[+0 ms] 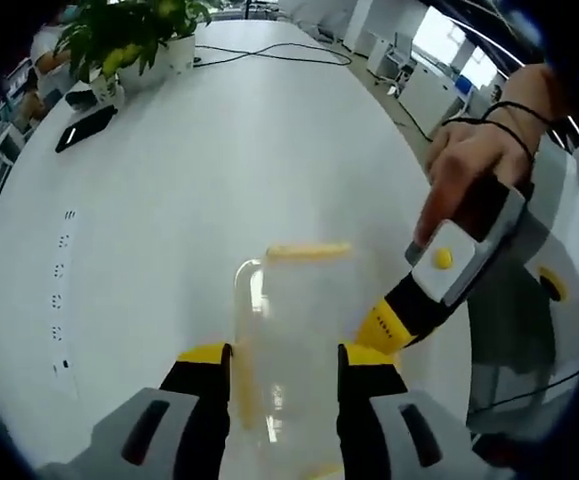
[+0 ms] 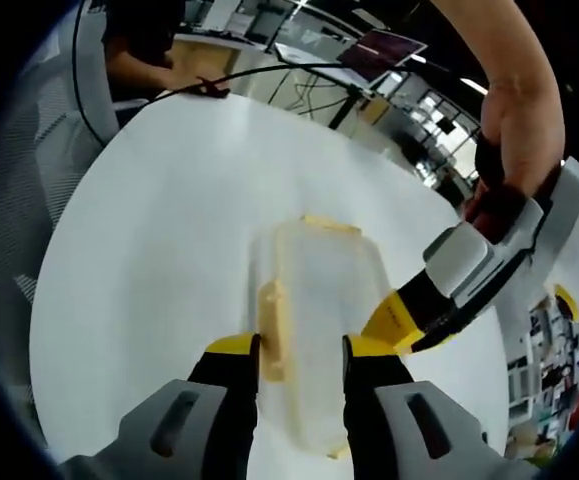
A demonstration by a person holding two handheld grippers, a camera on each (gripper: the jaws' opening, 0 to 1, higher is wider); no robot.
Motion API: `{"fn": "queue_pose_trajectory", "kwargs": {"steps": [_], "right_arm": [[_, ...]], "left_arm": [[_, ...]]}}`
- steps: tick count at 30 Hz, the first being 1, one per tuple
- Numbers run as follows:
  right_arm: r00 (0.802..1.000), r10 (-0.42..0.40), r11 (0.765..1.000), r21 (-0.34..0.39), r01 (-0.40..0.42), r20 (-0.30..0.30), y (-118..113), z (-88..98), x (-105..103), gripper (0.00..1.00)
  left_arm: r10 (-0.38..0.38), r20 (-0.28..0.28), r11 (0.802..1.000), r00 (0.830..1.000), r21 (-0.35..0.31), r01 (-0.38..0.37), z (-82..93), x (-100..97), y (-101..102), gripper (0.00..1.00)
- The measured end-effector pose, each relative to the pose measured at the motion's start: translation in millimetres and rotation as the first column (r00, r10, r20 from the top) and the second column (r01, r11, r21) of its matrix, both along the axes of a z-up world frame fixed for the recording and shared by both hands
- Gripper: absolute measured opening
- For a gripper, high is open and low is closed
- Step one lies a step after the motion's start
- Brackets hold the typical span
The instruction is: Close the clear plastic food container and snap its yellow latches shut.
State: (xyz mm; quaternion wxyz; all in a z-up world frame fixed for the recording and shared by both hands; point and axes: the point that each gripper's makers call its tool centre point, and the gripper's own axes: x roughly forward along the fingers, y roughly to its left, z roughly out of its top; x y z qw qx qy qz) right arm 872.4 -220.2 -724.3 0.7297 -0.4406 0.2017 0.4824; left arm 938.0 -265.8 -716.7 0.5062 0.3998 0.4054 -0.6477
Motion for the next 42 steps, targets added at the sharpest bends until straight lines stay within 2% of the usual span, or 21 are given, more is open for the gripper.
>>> {"fn": "queue_pose_trajectory", "kwargs": {"steps": [3, 9, 16, 22, 24, 25, 26, 27, 29, 30, 31, 32, 34, 39, 42], "right_arm": [[1.000, 0.000, 1.000, -0.002, 0.000, -0.001, 0.2, -0.1, 0.4, 0.29], [1.000, -0.019, 1.000, 0.009, 0.019, -0.010, 4.0, -0.2, -0.9, 0.28], [1.000, -0.028, 1.000, 0.004, 0.028, -0.010, 3.7, -0.6, -0.5, 0.28], [0.999, -0.043, 0.999, 0.007, 0.043, -0.011, 3.4, -1.1, 0.5, 0.27], [0.999, -0.045, 0.999, 0.000, 0.045, -0.004, 3.1, -1.6, 2.1, 0.26], [1.000, 0.000, 1.000, 0.031, 0.000, 0.013, 14.5, 3.2, 3.3, 0.24], [0.998, -0.046, 0.999, 0.010, 0.047, -0.031, 9.3, 4.6, 2.5, 0.24], [0.999, -0.038, 0.999, -0.004, 0.038, -0.033, 10.9, 5.0, 1.1, 0.24], [0.999, 0.003, 0.999, 0.037, -0.002, -0.045, 17.9, 2.6, -8.4, 0.25], [0.999, 0.005, 1.000, 0.029, -0.004, -0.038, 17.0, 1.8, -10.2, 0.25], [0.999, -0.014, 0.999, 0.030, 0.015, -0.040, 16.2, 1.2, -8.6, 0.25], [0.999, -0.021, 0.999, 0.031, 0.022, -0.043, 15.8, 0.7, -7.4, 0.25], [0.999, -0.022, 0.999, 0.028, 0.023, -0.036, 15.2, 0.0, -7.2, 0.24], [0.999, -0.027, 1.000, 0.016, 0.027, -0.030, 15.0, 0.1, -7.0, 0.25], [0.999, -0.034, 0.999, 0.009, 0.034, -0.032, 15.2, -0.2, -6.4, 0.25]], "left_arm": [[0.002, -0.001, 1.000, 1.000, 0.003, -0.002, 0.8, -1.0, 0.5, 0.36], [-0.035, 0.013, 0.998, 0.999, 0.056, 0.035, 0.3, -6.6, -0.1, 0.35], [-0.022, 0.012, 0.999, 1.000, 0.049, 0.021, 0.1, -4.4, 0.7, 0.34], [0.003, 0.011, 0.999, 1.000, 0.045, -0.004, -0.9, -4.3, 1.3, 0.32], [0.043, 0.002, 0.998, 0.999, 0.047, -0.043, -1.8, -2.6, 0.3, 0.30], [0.053, -0.007, 0.997, 0.999, 0.048, -0.052, -2.1, -2.8, -0.5, 0.29], [0.050, 0.003, 0.997, 0.999, 0.050, -0.050, -3.6, -2.8, -1.7, 0.28], [0.028, 0.013, 0.998, 1.000, 0.054, -0.028, -4.1, -4.7, -1.8, 0.28], [0.050, -0.035, 0.996, 0.998, 0.073, -0.047, -3.7, -11.2, -0.9, 0.21], [0.060, -0.051, 0.996, 0.997, 0.073, -0.056, -3.5, -10.9, -3.5, 0.18], [0.005, -0.037, 0.997, 0.999, 0.073, -0.003, -3.9, -10.9, -3.5, 0.18], [0.036, -0.039, 0.996, 0.999, 0.077, -0.033, -3.8, -11.6, -3.1, 0.18], [0.034, -0.046, 0.997, 0.998, 0.065, -0.031, -3.4, -10.3, -1.6, 0.18], [-0.018, -0.034, 0.998, 0.999, 0.067, 0.020, -2.8, -13.3, -4.5, 0.20], [-0.098, -0.033, 0.993, 0.995, 0.067, 0.100, -0.9, -17.1, -0.4, 0.24]]}}
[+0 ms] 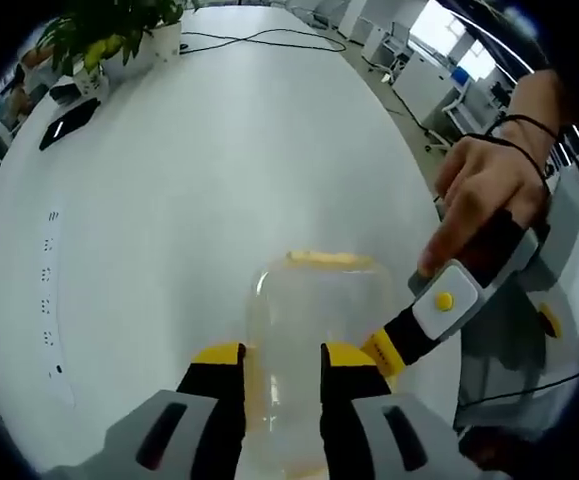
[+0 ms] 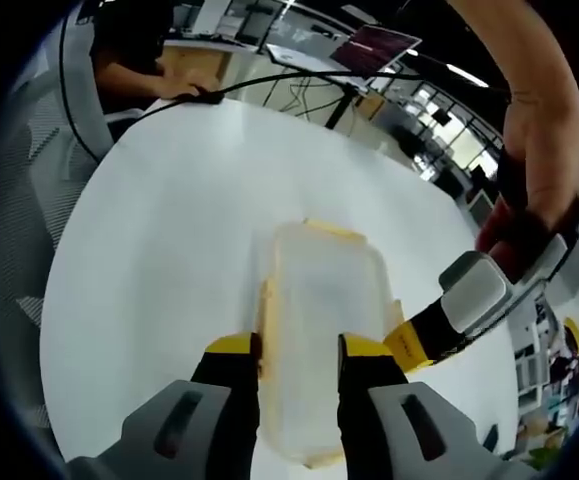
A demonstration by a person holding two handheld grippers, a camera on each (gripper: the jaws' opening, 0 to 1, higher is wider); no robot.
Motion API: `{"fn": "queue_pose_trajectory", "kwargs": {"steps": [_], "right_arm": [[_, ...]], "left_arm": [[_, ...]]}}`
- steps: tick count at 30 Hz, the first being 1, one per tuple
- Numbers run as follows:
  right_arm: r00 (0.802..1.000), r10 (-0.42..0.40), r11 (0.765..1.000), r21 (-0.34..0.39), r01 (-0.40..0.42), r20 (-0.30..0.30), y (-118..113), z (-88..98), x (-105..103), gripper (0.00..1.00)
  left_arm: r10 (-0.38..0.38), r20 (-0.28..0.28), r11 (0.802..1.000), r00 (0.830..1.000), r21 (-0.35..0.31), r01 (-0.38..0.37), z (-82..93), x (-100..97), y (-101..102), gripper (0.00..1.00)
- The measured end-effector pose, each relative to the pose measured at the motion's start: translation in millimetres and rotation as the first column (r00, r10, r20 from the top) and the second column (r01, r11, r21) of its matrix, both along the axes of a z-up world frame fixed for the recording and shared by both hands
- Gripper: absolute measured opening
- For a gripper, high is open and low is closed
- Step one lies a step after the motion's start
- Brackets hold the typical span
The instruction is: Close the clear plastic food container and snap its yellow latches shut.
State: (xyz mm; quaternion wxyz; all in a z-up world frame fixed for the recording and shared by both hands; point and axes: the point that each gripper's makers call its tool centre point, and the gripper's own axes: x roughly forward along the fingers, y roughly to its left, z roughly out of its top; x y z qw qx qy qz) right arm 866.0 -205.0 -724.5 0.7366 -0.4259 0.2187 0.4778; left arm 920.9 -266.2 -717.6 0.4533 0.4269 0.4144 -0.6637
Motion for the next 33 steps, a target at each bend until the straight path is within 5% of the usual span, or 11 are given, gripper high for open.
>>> {"fn": "queue_pose_trajectory", "kwargs": {"steps": [9, 19, 33], "right_arm": [[1.000, -0.020, 1.000, -0.008, 0.020, 0.009, -3.4, 5.6, 13.5, 0.16], [0.999, -0.031, 1.000, -0.002, 0.031, 0.014, -4.4, 4.2, 17.4, 0.19], [0.999, -0.034, 0.999, -0.003, 0.034, 0.000, -4.6, 5.2, 18.0, 0.19]], "left_arm": [[0.004, 0.016, 1.000, 1.000, -0.030, -0.004, 2.4, 21.5, 0.7, 0.31], [0.016, 0.006, 0.999, 1.000, -0.040, -0.016, 1.8, 24.5, 0.6, 0.34], [0.058, -0.026, 0.998, 0.998, 0.027, -0.057, -1.3, 25.1, 15.3, 0.37]]}}
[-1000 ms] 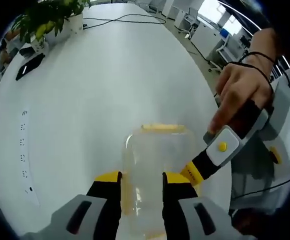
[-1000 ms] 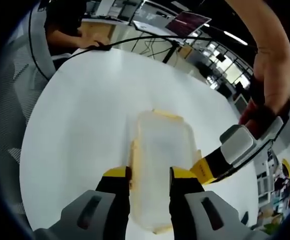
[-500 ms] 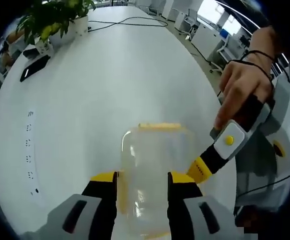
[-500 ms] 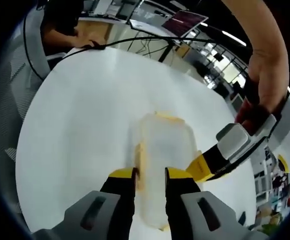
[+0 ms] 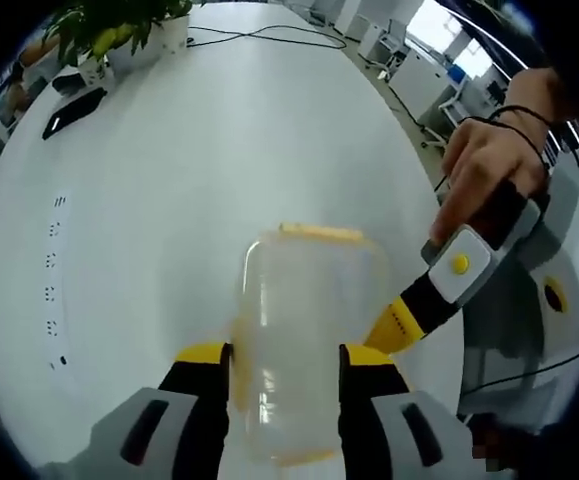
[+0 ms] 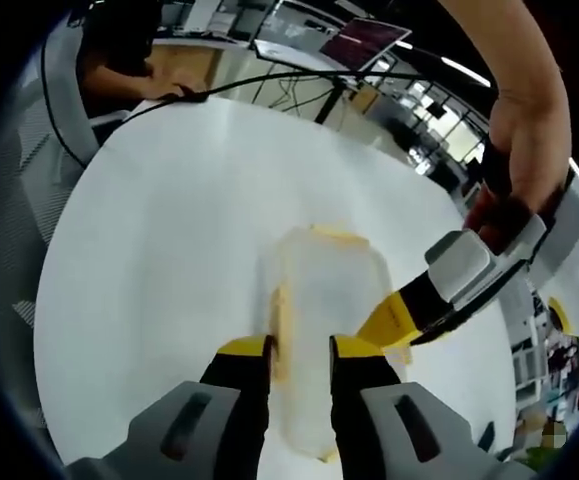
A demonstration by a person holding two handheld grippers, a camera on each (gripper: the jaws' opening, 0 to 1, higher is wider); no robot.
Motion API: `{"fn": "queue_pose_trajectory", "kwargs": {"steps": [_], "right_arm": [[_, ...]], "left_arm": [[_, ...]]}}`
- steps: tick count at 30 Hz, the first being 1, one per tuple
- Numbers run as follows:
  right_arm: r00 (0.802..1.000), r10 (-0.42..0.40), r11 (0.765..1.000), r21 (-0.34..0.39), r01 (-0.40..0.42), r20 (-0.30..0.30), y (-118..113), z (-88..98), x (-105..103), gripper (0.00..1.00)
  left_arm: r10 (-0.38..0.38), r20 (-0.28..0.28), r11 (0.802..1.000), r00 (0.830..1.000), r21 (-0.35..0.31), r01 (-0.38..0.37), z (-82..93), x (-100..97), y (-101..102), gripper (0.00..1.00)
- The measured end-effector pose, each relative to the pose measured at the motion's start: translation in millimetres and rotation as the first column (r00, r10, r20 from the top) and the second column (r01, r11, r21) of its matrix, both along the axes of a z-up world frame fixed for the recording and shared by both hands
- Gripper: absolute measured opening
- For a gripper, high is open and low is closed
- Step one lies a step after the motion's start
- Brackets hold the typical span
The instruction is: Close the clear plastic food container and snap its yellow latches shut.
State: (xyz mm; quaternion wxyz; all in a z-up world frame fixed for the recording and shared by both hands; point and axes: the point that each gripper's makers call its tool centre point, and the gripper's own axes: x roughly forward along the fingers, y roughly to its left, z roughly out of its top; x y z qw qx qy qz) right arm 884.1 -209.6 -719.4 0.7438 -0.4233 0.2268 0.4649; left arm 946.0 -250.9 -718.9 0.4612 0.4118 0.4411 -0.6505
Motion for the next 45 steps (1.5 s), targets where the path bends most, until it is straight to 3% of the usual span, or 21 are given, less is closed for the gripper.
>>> {"fn": "queue_pose_trajectory", "kwargs": {"steps": [9, 17, 26, 27, 28, 45], "right_arm": [[1.000, -0.024, 1.000, 0.001, 0.024, -0.012, -2.6, -0.8, 3.0, 0.21], [1.000, -0.012, 1.000, 0.004, 0.012, -0.022, -2.8, -0.4, 2.9, 0.21], [0.999, -0.022, 1.000, 0.006, 0.022, -0.026, -2.1, -0.7, 4.2, 0.19], [0.999, -0.021, 1.000, 0.004, 0.021, -0.029, -2.6, -1.1, 3.8, 0.19], [0.999, -0.018, 1.000, 0.004, 0.018, -0.026, -2.4, -1.0, 3.4, 0.19], [1.000, 0.030, 0.999, -0.020, -0.030, -0.004, -0.3, -1.3, -0.3, 0.22]], "left_arm": [[0.052, -0.029, 0.998, 0.998, 0.048, -0.051, -1.8, -5.3, 3.6, 0.42], [0.065, -0.045, 0.997, 0.997, 0.043, -0.063, -1.3, -6.2, 4.9, 0.41], [0.077, -0.041, 0.993, 0.996, 0.089, -0.073, -4.4, -1.5, 5.3, 0.39], [0.115, -0.061, 0.986, 0.991, 0.127, -0.107, -6.1, -4.7, 11.1, 0.39], [0.095, -0.057, 0.991, 0.994, 0.102, -0.089, -6.9, -1.4, 8.9, 0.38], [0.132, -0.078, 0.990, 0.988, 0.068, -0.127, -5.3, -10.7, 11.7, 0.40]]}}
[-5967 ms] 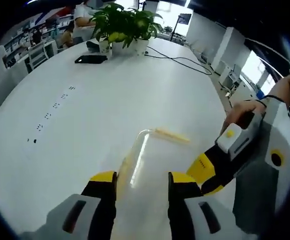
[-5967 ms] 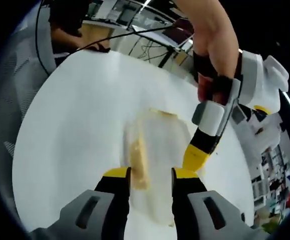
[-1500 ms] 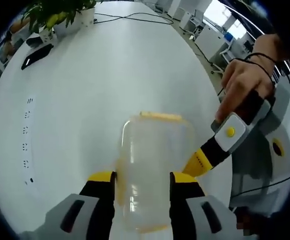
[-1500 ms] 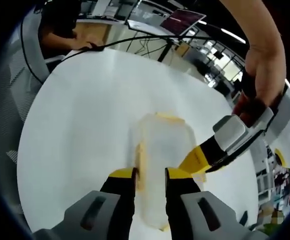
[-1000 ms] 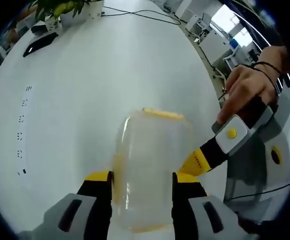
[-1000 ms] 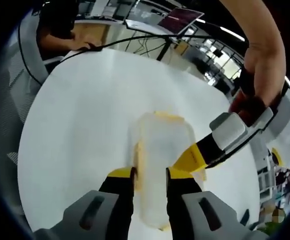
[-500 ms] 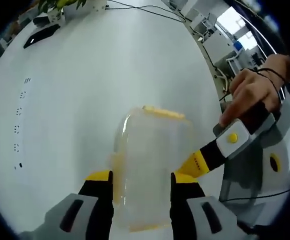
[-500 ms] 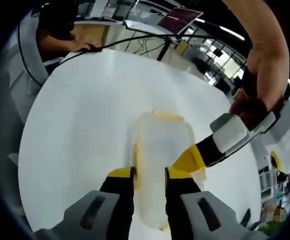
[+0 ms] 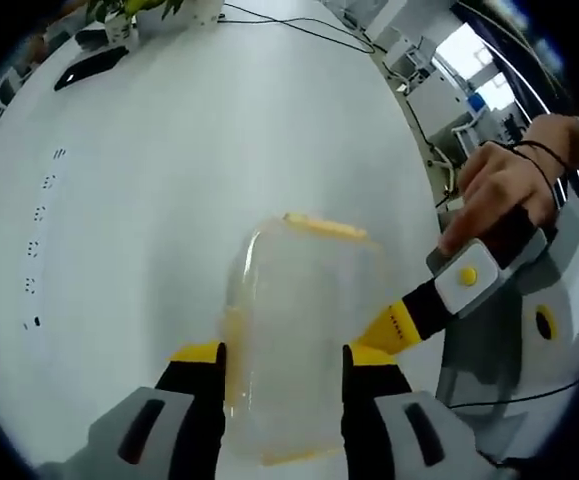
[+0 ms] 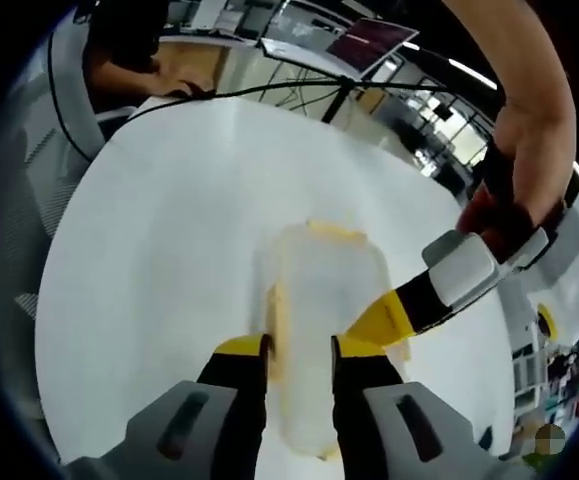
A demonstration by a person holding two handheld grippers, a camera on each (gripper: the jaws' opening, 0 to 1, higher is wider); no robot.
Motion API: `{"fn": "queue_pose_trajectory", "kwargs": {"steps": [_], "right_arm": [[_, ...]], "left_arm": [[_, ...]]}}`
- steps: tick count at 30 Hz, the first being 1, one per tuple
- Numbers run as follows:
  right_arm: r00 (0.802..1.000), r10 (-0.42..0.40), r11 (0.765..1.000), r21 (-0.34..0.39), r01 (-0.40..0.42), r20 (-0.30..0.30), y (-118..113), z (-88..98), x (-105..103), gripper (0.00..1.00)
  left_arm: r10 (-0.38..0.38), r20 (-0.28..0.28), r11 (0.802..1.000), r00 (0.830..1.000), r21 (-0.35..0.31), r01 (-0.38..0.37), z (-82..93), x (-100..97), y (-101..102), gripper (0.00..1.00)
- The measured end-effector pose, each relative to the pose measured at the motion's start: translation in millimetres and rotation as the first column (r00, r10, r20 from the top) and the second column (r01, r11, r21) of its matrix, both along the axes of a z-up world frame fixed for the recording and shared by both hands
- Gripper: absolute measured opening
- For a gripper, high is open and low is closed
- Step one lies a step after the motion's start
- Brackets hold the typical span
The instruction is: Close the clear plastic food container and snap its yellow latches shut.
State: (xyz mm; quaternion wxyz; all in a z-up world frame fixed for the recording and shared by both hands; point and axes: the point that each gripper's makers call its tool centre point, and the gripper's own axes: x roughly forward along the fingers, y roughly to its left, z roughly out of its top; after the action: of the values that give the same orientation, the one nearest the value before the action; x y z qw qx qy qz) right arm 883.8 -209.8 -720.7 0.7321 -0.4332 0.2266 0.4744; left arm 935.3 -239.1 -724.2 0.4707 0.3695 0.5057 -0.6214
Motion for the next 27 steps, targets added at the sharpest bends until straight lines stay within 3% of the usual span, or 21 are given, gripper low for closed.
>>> {"fn": "queue_pose_trajectory", "kwargs": {"steps": [3, 5, 9, 18, 24, 27], "right_arm": [[0.999, -0.034, 0.999, 0.016, 0.035, -0.019, -0.9, 1.1, -1.1, 0.23], [0.998, -0.048, 0.999, 0.018, 0.049, -0.036, -1.7, 0.5, -3.3, 0.26], [0.996, -0.071, 0.997, 0.016, 0.072, -0.046, -5.9, 2.3, -9.0, 0.26], [0.985, -0.160, 0.985, 0.058, 0.164, -0.066, -17.2, 16.1, -9.8, 0.25], [0.977, -0.206, 0.975, 0.074, 0.210, -0.060, -23.8, 25.2, -5.0, 0.24], [0.968, -0.241, 0.965, 0.088, 0.247, -0.069, -28.6, 26.9, -0.2, 0.24]], "left_arm": [[0.000, 0.009, 0.999, 1.000, -0.052, 0.001, 0.5, 5.2, -5.0, 0.41], [0.044, 0.022, 0.996, 0.999, -0.080, -0.042, 1.7, 6.5, -6.2, 0.41], [0.059, 0.043, 0.992, 0.997, -0.111, -0.053, 4.2, 4.3, -0.6, 0.44], [0.171, 0.078, 0.969, 0.982, -0.196, -0.154, 20.1, 9.4, 15.2, 0.45], [0.272, 0.124, 0.935, 0.954, -0.267, -0.231, 28.0, 15.8, 30.2, 0.45], [0.335, 0.112, 0.912, 0.935, -0.289, -0.292, 27.2, 11.9, 41.5, 0.45]]}}
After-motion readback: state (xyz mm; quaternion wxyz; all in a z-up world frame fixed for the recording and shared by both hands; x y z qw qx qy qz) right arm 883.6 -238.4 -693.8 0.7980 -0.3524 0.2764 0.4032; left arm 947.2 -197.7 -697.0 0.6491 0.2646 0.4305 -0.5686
